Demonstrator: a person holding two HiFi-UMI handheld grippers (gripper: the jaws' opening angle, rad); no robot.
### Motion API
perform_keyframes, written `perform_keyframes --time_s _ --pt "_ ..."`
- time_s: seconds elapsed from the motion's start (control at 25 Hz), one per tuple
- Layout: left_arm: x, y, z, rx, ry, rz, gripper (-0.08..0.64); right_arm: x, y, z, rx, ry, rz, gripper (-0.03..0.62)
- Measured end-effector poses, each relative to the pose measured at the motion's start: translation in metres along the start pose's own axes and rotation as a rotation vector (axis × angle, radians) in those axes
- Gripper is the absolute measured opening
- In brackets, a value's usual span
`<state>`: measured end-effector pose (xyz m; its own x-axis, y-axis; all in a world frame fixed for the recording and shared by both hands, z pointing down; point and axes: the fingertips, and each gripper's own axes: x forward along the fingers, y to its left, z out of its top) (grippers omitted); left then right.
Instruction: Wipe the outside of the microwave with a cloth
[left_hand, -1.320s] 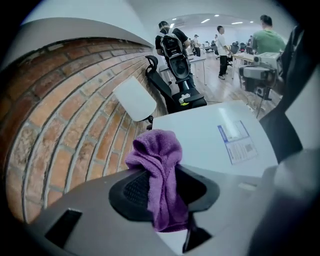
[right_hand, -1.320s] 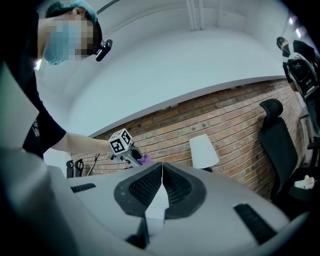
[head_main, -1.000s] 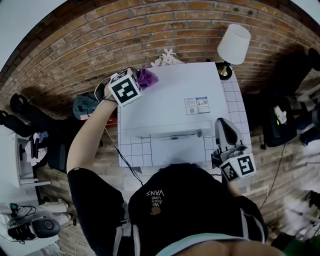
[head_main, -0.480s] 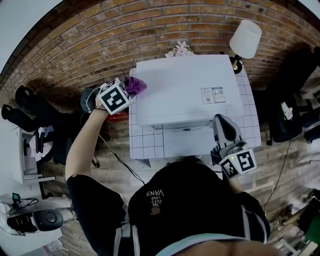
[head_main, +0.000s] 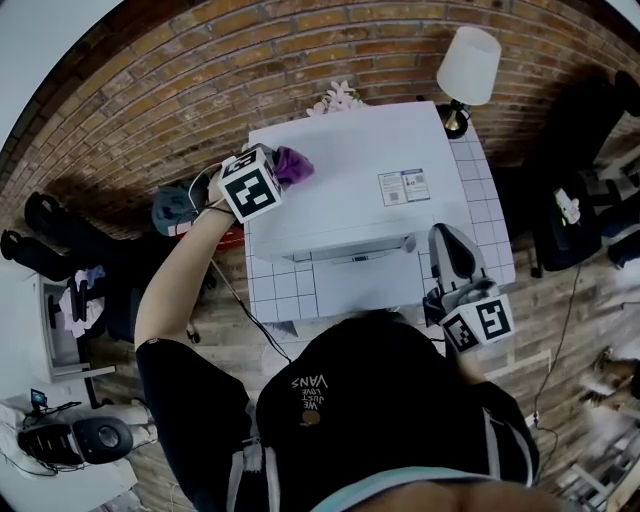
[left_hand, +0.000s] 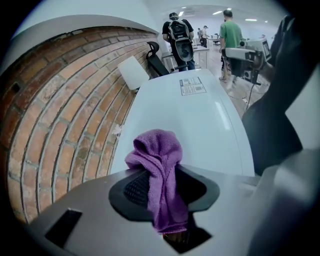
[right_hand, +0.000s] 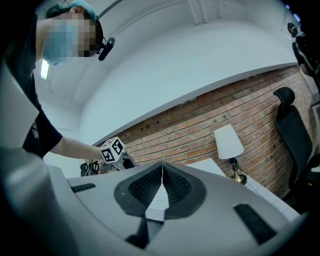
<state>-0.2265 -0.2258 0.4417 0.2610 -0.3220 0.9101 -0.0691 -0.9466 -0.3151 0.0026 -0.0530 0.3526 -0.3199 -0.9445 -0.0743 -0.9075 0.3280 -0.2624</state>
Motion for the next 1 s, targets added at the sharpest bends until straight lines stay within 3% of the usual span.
perform_keyframes --time_s 0.64,1.0 --pt "0.056 -0.016 0.215 0.252 -0.097 -0.087 0.140 -0.039 -0.109 0.031 0.008 -0.036 -0.116 0.003" --pt "0.068 -0.038 0.288 0.350 -0.132 -0.116 0.140 -0.053 -0.145 0.036 0.004 -0.030 -0.147 0.003"
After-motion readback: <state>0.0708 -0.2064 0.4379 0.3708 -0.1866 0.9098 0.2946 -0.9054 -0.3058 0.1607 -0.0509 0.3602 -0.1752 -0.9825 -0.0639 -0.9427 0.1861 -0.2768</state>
